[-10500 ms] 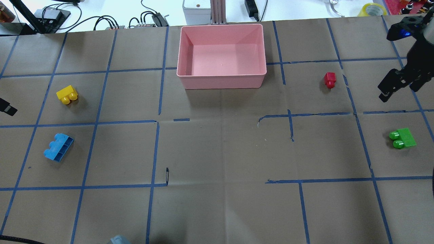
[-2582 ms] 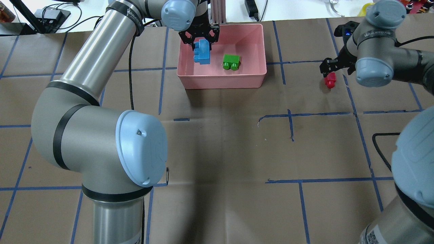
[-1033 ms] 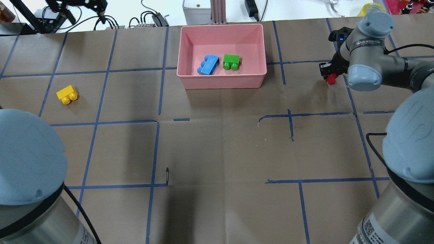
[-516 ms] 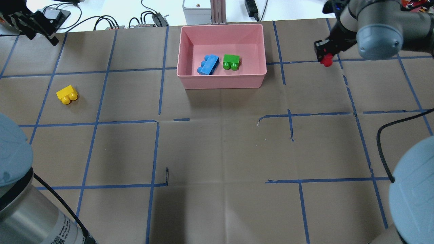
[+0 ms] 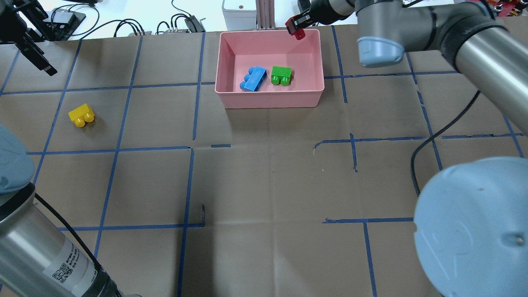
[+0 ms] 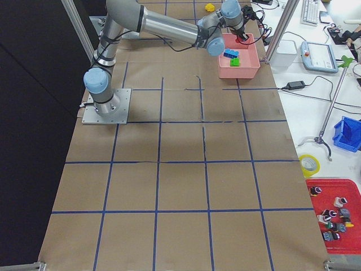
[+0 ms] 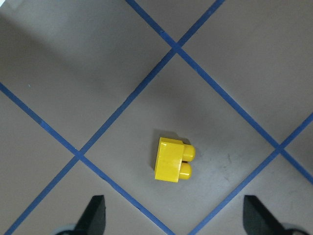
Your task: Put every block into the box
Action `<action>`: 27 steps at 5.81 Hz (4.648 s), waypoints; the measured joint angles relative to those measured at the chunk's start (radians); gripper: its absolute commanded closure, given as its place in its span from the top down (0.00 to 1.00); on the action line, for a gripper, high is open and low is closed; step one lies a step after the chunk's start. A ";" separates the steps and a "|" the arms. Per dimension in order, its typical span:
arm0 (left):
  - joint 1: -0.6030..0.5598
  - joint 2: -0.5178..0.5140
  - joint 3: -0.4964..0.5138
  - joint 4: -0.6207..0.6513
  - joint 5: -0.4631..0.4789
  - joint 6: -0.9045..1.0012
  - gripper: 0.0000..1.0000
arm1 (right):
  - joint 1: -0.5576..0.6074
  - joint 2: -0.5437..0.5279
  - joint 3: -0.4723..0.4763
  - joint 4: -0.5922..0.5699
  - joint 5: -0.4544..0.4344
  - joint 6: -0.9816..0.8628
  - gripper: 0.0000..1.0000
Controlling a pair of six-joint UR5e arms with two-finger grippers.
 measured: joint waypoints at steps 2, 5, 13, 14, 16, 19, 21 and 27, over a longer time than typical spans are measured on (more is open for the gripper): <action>0.003 -0.028 -0.158 0.187 -0.006 0.011 0.99 | 0.056 0.129 -0.054 -0.189 0.029 0.003 1.00; 0.036 -0.029 -0.343 0.348 -0.024 0.019 0.99 | 0.075 0.135 -0.062 -0.093 0.010 0.000 1.00; 0.049 0.008 -0.389 0.430 -0.027 -0.001 0.19 | 0.094 -0.507 0.066 1.162 -0.412 0.375 1.00; 0.041 0.045 -0.346 0.404 -0.028 -0.063 0.19 | 0.102 -0.580 0.152 1.153 -0.415 0.397 1.00; -0.026 0.099 -0.188 0.208 -0.031 -0.298 0.19 | 0.068 -0.674 0.277 1.102 -0.434 0.396 1.00; -0.262 0.091 0.023 -0.047 -0.068 -0.931 0.19 | 0.012 -0.686 0.294 1.093 -0.437 0.386 1.00; -0.466 0.057 0.068 -0.045 -0.129 -1.398 0.19 | 0.010 -0.680 0.294 1.058 -0.436 0.384 1.00; -0.658 -0.233 0.193 0.182 -0.045 -1.683 0.99 | 0.012 -0.654 0.289 0.995 -0.424 0.385 1.00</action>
